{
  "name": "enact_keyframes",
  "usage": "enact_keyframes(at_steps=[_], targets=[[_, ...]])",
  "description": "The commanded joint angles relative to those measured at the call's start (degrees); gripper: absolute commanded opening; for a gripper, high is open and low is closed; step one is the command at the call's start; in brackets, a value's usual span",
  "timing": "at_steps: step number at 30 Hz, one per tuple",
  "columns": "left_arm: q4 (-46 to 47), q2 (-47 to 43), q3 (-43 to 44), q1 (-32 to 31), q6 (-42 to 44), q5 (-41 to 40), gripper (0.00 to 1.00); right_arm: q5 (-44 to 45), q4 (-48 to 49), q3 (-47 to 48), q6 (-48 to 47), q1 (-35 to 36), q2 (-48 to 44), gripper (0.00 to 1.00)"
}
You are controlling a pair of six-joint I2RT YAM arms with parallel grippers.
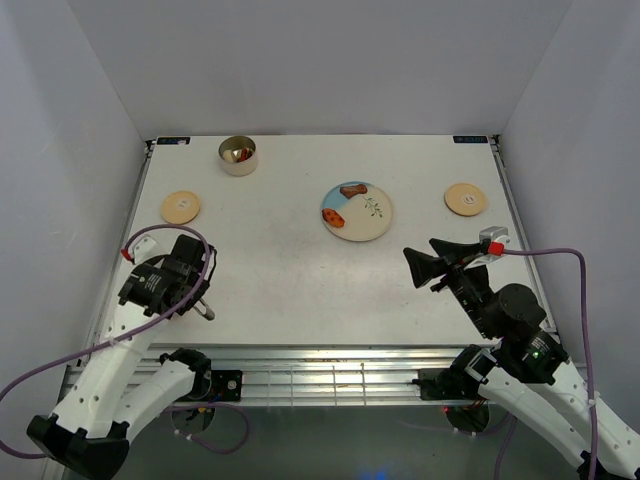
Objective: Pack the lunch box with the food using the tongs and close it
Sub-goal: Place the fake food in the packing box.
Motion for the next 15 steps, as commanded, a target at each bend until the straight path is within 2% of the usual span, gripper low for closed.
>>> enact_keyframes(at_steps=[1, 6, 15], targets=[[-2.6, -2.63, -0.31, 0.37, -1.54, 0.63, 0.21, 1.21, 3.41, -0.02, -0.88, 0.19, 0.71, 0.73], [-2.6, -2.11, -0.84, 0.37, -0.83, 1.24, 0.2, 1.74, 3.41, -0.19, -0.88, 0.27, 0.27, 0.73], [-2.51, 1.85, -0.49, 0.37, -3.2, -0.77, 0.3, 2.8, 3.23, -0.54, -1.06, 0.19, -0.34, 0.73]])
